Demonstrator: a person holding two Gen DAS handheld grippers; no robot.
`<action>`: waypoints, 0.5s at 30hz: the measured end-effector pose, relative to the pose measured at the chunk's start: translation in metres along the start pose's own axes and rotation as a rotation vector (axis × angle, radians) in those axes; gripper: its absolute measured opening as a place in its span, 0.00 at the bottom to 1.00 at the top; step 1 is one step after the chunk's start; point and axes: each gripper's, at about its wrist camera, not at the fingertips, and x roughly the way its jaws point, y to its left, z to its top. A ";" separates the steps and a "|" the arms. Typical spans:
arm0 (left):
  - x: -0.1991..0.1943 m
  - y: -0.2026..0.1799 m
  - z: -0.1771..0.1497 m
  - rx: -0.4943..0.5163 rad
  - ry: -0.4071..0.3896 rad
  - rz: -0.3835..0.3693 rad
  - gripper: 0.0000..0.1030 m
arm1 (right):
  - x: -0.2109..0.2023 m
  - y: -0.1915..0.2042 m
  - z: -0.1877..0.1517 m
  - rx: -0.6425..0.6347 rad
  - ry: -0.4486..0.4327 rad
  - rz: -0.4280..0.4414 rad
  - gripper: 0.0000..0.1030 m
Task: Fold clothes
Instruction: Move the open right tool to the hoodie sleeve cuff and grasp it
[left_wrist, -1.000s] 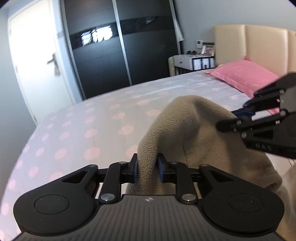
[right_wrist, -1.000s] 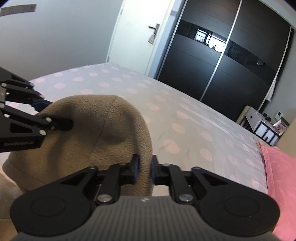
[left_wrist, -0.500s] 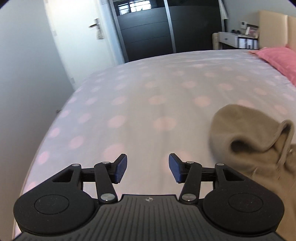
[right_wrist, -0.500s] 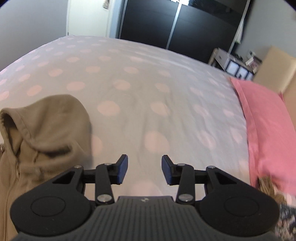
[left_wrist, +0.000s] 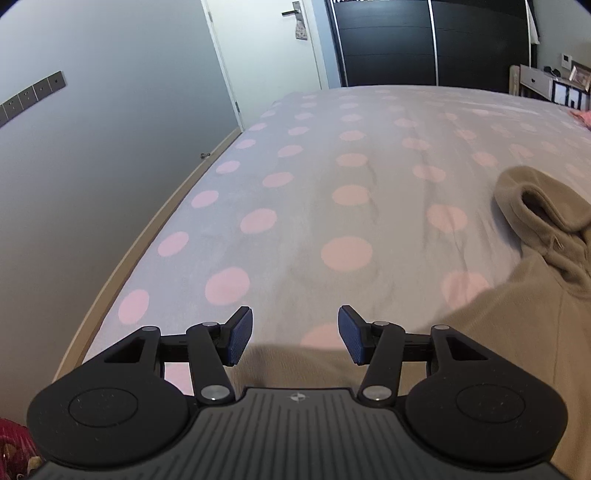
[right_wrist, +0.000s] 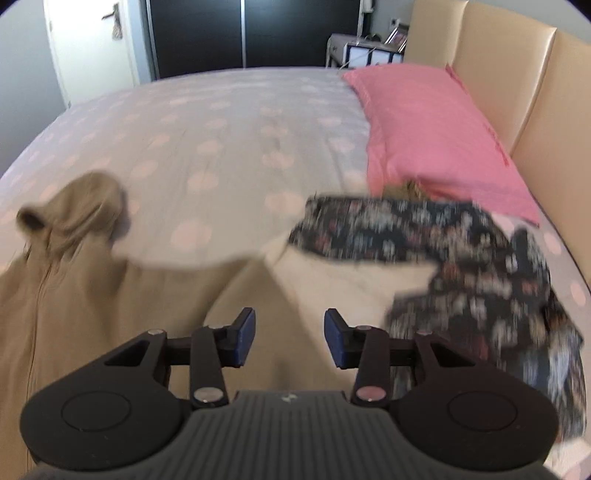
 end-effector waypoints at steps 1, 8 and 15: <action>-0.003 -0.004 -0.002 0.007 0.009 -0.003 0.48 | -0.008 0.005 -0.016 -0.009 0.013 0.011 0.44; -0.048 -0.032 -0.014 0.050 -0.019 -0.028 0.49 | -0.013 0.054 -0.097 -0.104 0.113 0.029 0.44; -0.075 -0.039 -0.030 0.022 -0.016 -0.057 0.49 | 0.043 0.073 -0.140 -0.154 0.121 -0.162 0.52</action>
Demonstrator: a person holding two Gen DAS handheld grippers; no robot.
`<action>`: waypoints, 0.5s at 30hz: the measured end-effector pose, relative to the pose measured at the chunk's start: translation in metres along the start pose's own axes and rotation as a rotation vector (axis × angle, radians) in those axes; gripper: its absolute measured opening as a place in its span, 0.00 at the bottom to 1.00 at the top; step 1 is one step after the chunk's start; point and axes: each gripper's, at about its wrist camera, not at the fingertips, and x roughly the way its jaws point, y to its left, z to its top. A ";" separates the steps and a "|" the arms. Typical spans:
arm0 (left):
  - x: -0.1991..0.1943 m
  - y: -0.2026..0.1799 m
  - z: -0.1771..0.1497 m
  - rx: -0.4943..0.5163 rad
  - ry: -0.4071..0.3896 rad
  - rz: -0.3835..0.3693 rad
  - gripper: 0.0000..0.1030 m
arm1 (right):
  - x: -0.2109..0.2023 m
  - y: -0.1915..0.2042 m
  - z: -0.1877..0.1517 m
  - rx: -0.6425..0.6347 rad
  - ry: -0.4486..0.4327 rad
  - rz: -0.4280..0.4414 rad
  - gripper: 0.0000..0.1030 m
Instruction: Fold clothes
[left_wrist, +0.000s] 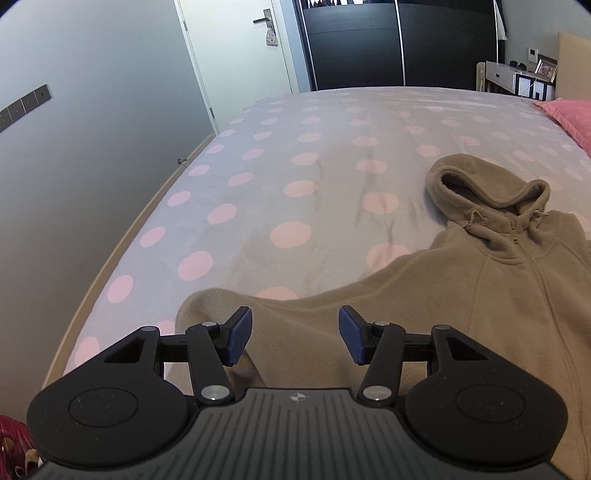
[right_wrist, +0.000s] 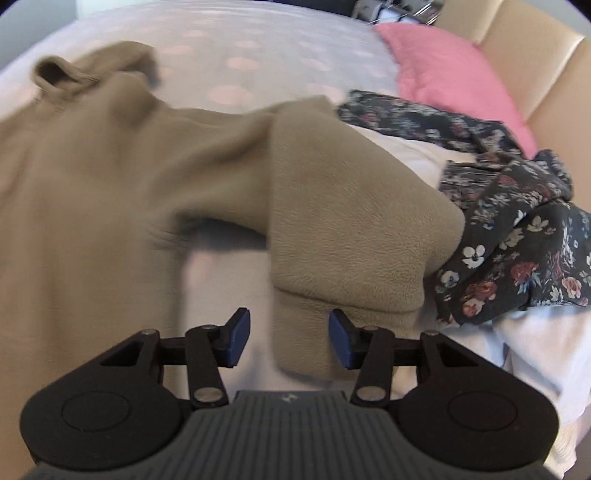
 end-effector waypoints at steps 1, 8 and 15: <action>-0.002 0.001 -0.003 0.001 0.002 0.004 0.49 | 0.009 -0.001 -0.001 -0.007 0.011 -0.030 0.56; -0.011 0.019 -0.015 -0.048 0.025 0.045 0.49 | 0.052 -0.002 -0.006 -0.052 0.043 -0.117 0.65; -0.016 0.046 -0.022 -0.176 0.037 0.039 0.49 | 0.042 -0.009 0.001 -0.023 0.051 -0.092 0.15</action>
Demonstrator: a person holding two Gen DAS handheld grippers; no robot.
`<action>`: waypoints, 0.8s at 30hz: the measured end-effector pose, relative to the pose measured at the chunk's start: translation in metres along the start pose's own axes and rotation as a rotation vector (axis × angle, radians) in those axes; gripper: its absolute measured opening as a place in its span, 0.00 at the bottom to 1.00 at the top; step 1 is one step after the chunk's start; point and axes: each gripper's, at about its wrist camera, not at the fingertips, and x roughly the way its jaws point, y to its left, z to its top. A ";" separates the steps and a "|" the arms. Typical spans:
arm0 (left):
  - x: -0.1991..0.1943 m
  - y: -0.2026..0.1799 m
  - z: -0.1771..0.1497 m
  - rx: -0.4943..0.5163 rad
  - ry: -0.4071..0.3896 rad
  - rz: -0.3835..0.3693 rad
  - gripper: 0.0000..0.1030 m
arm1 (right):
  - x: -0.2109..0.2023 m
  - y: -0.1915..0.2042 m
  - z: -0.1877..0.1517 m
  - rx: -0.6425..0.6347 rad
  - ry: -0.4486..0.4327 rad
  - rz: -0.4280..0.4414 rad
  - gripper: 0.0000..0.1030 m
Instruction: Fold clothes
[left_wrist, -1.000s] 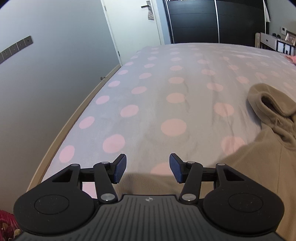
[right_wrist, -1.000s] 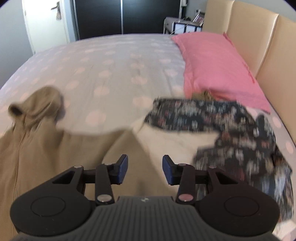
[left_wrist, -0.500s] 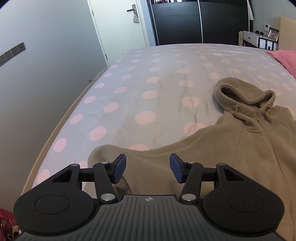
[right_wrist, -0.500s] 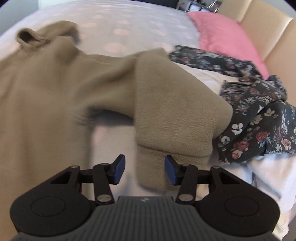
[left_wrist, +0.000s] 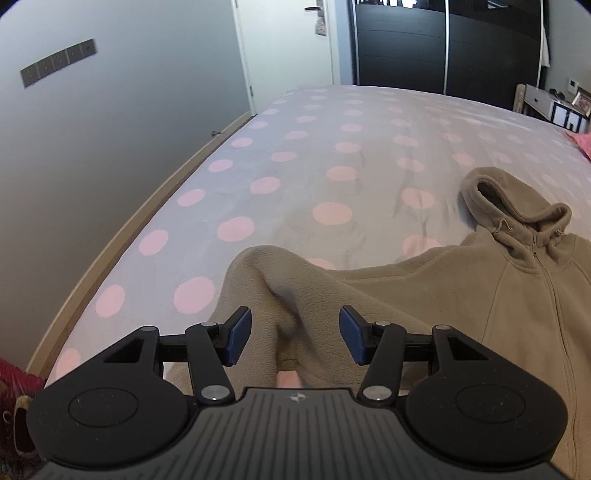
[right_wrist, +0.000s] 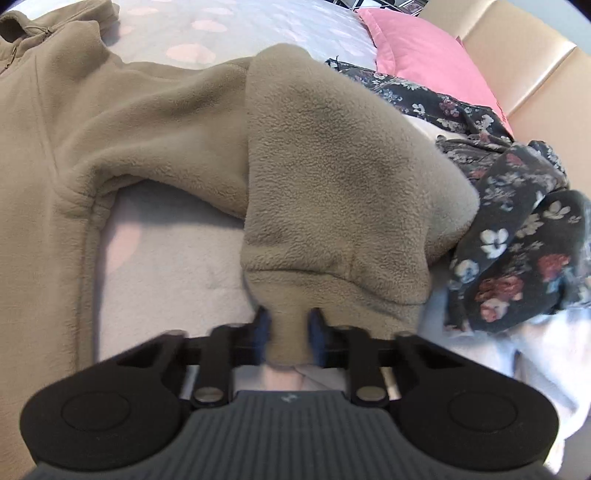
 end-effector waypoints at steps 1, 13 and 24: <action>-0.001 0.002 0.000 -0.009 -0.001 -0.002 0.49 | -0.007 -0.003 0.002 0.010 -0.003 0.007 0.13; 0.010 0.002 -0.001 -0.032 0.031 -0.001 0.49 | -0.149 -0.071 0.059 0.040 -0.254 -0.101 0.12; 0.019 -0.007 -0.002 0.009 0.056 0.021 0.49 | -0.158 -0.201 0.122 0.374 -0.254 -0.259 0.11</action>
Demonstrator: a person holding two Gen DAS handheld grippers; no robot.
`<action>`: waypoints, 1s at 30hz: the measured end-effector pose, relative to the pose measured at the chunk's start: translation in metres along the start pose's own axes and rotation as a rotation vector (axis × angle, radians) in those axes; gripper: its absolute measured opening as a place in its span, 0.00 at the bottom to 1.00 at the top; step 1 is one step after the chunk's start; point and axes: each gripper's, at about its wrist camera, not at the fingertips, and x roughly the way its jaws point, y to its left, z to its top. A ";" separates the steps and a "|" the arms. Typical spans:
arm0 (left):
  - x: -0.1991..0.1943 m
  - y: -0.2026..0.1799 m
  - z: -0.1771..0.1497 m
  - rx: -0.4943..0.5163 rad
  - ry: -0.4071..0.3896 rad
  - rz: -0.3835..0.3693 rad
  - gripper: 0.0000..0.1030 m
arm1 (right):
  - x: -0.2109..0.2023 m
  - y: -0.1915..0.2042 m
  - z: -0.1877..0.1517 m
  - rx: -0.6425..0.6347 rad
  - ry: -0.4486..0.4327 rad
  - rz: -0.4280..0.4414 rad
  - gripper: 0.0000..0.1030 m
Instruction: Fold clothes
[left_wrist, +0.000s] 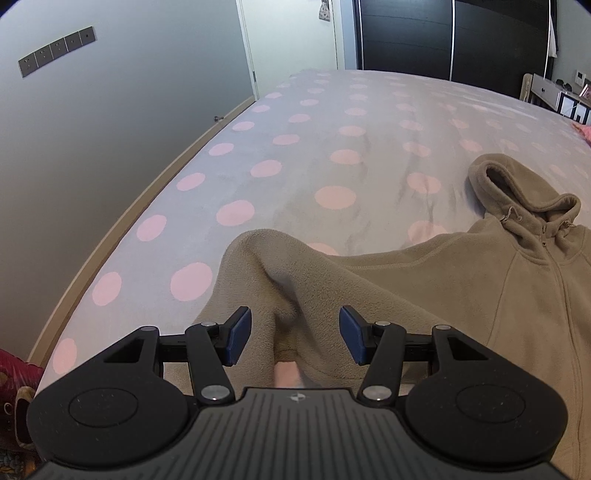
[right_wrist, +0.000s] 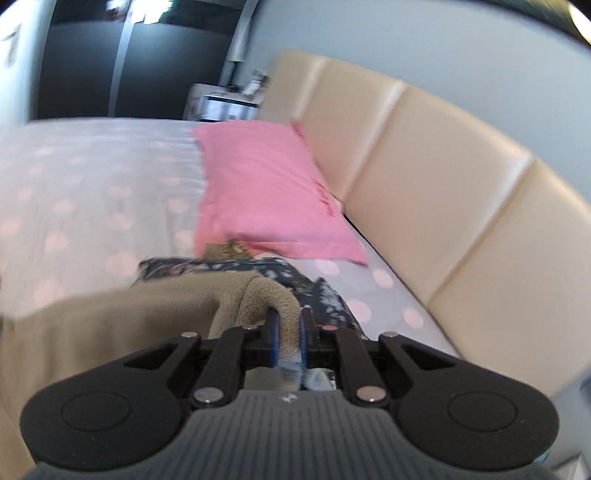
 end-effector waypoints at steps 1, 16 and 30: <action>0.002 0.000 0.000 -0.002 0.003 0.002 0.49 | 0.000 -0.011 0.005 0.048 0.012 0.010 0.11; 0.020 -0.007 0.005 0.067 0.025 0.037 0.49 | 0.118 -0.058 -0.008 0.185 0.258 -0.178 0.13; 0.036 0.074 -0.007 -0.084 0.049 0.078 0.50 | -0.002 -0.005 -0.056 0.072 -0.187 -0.185 0.55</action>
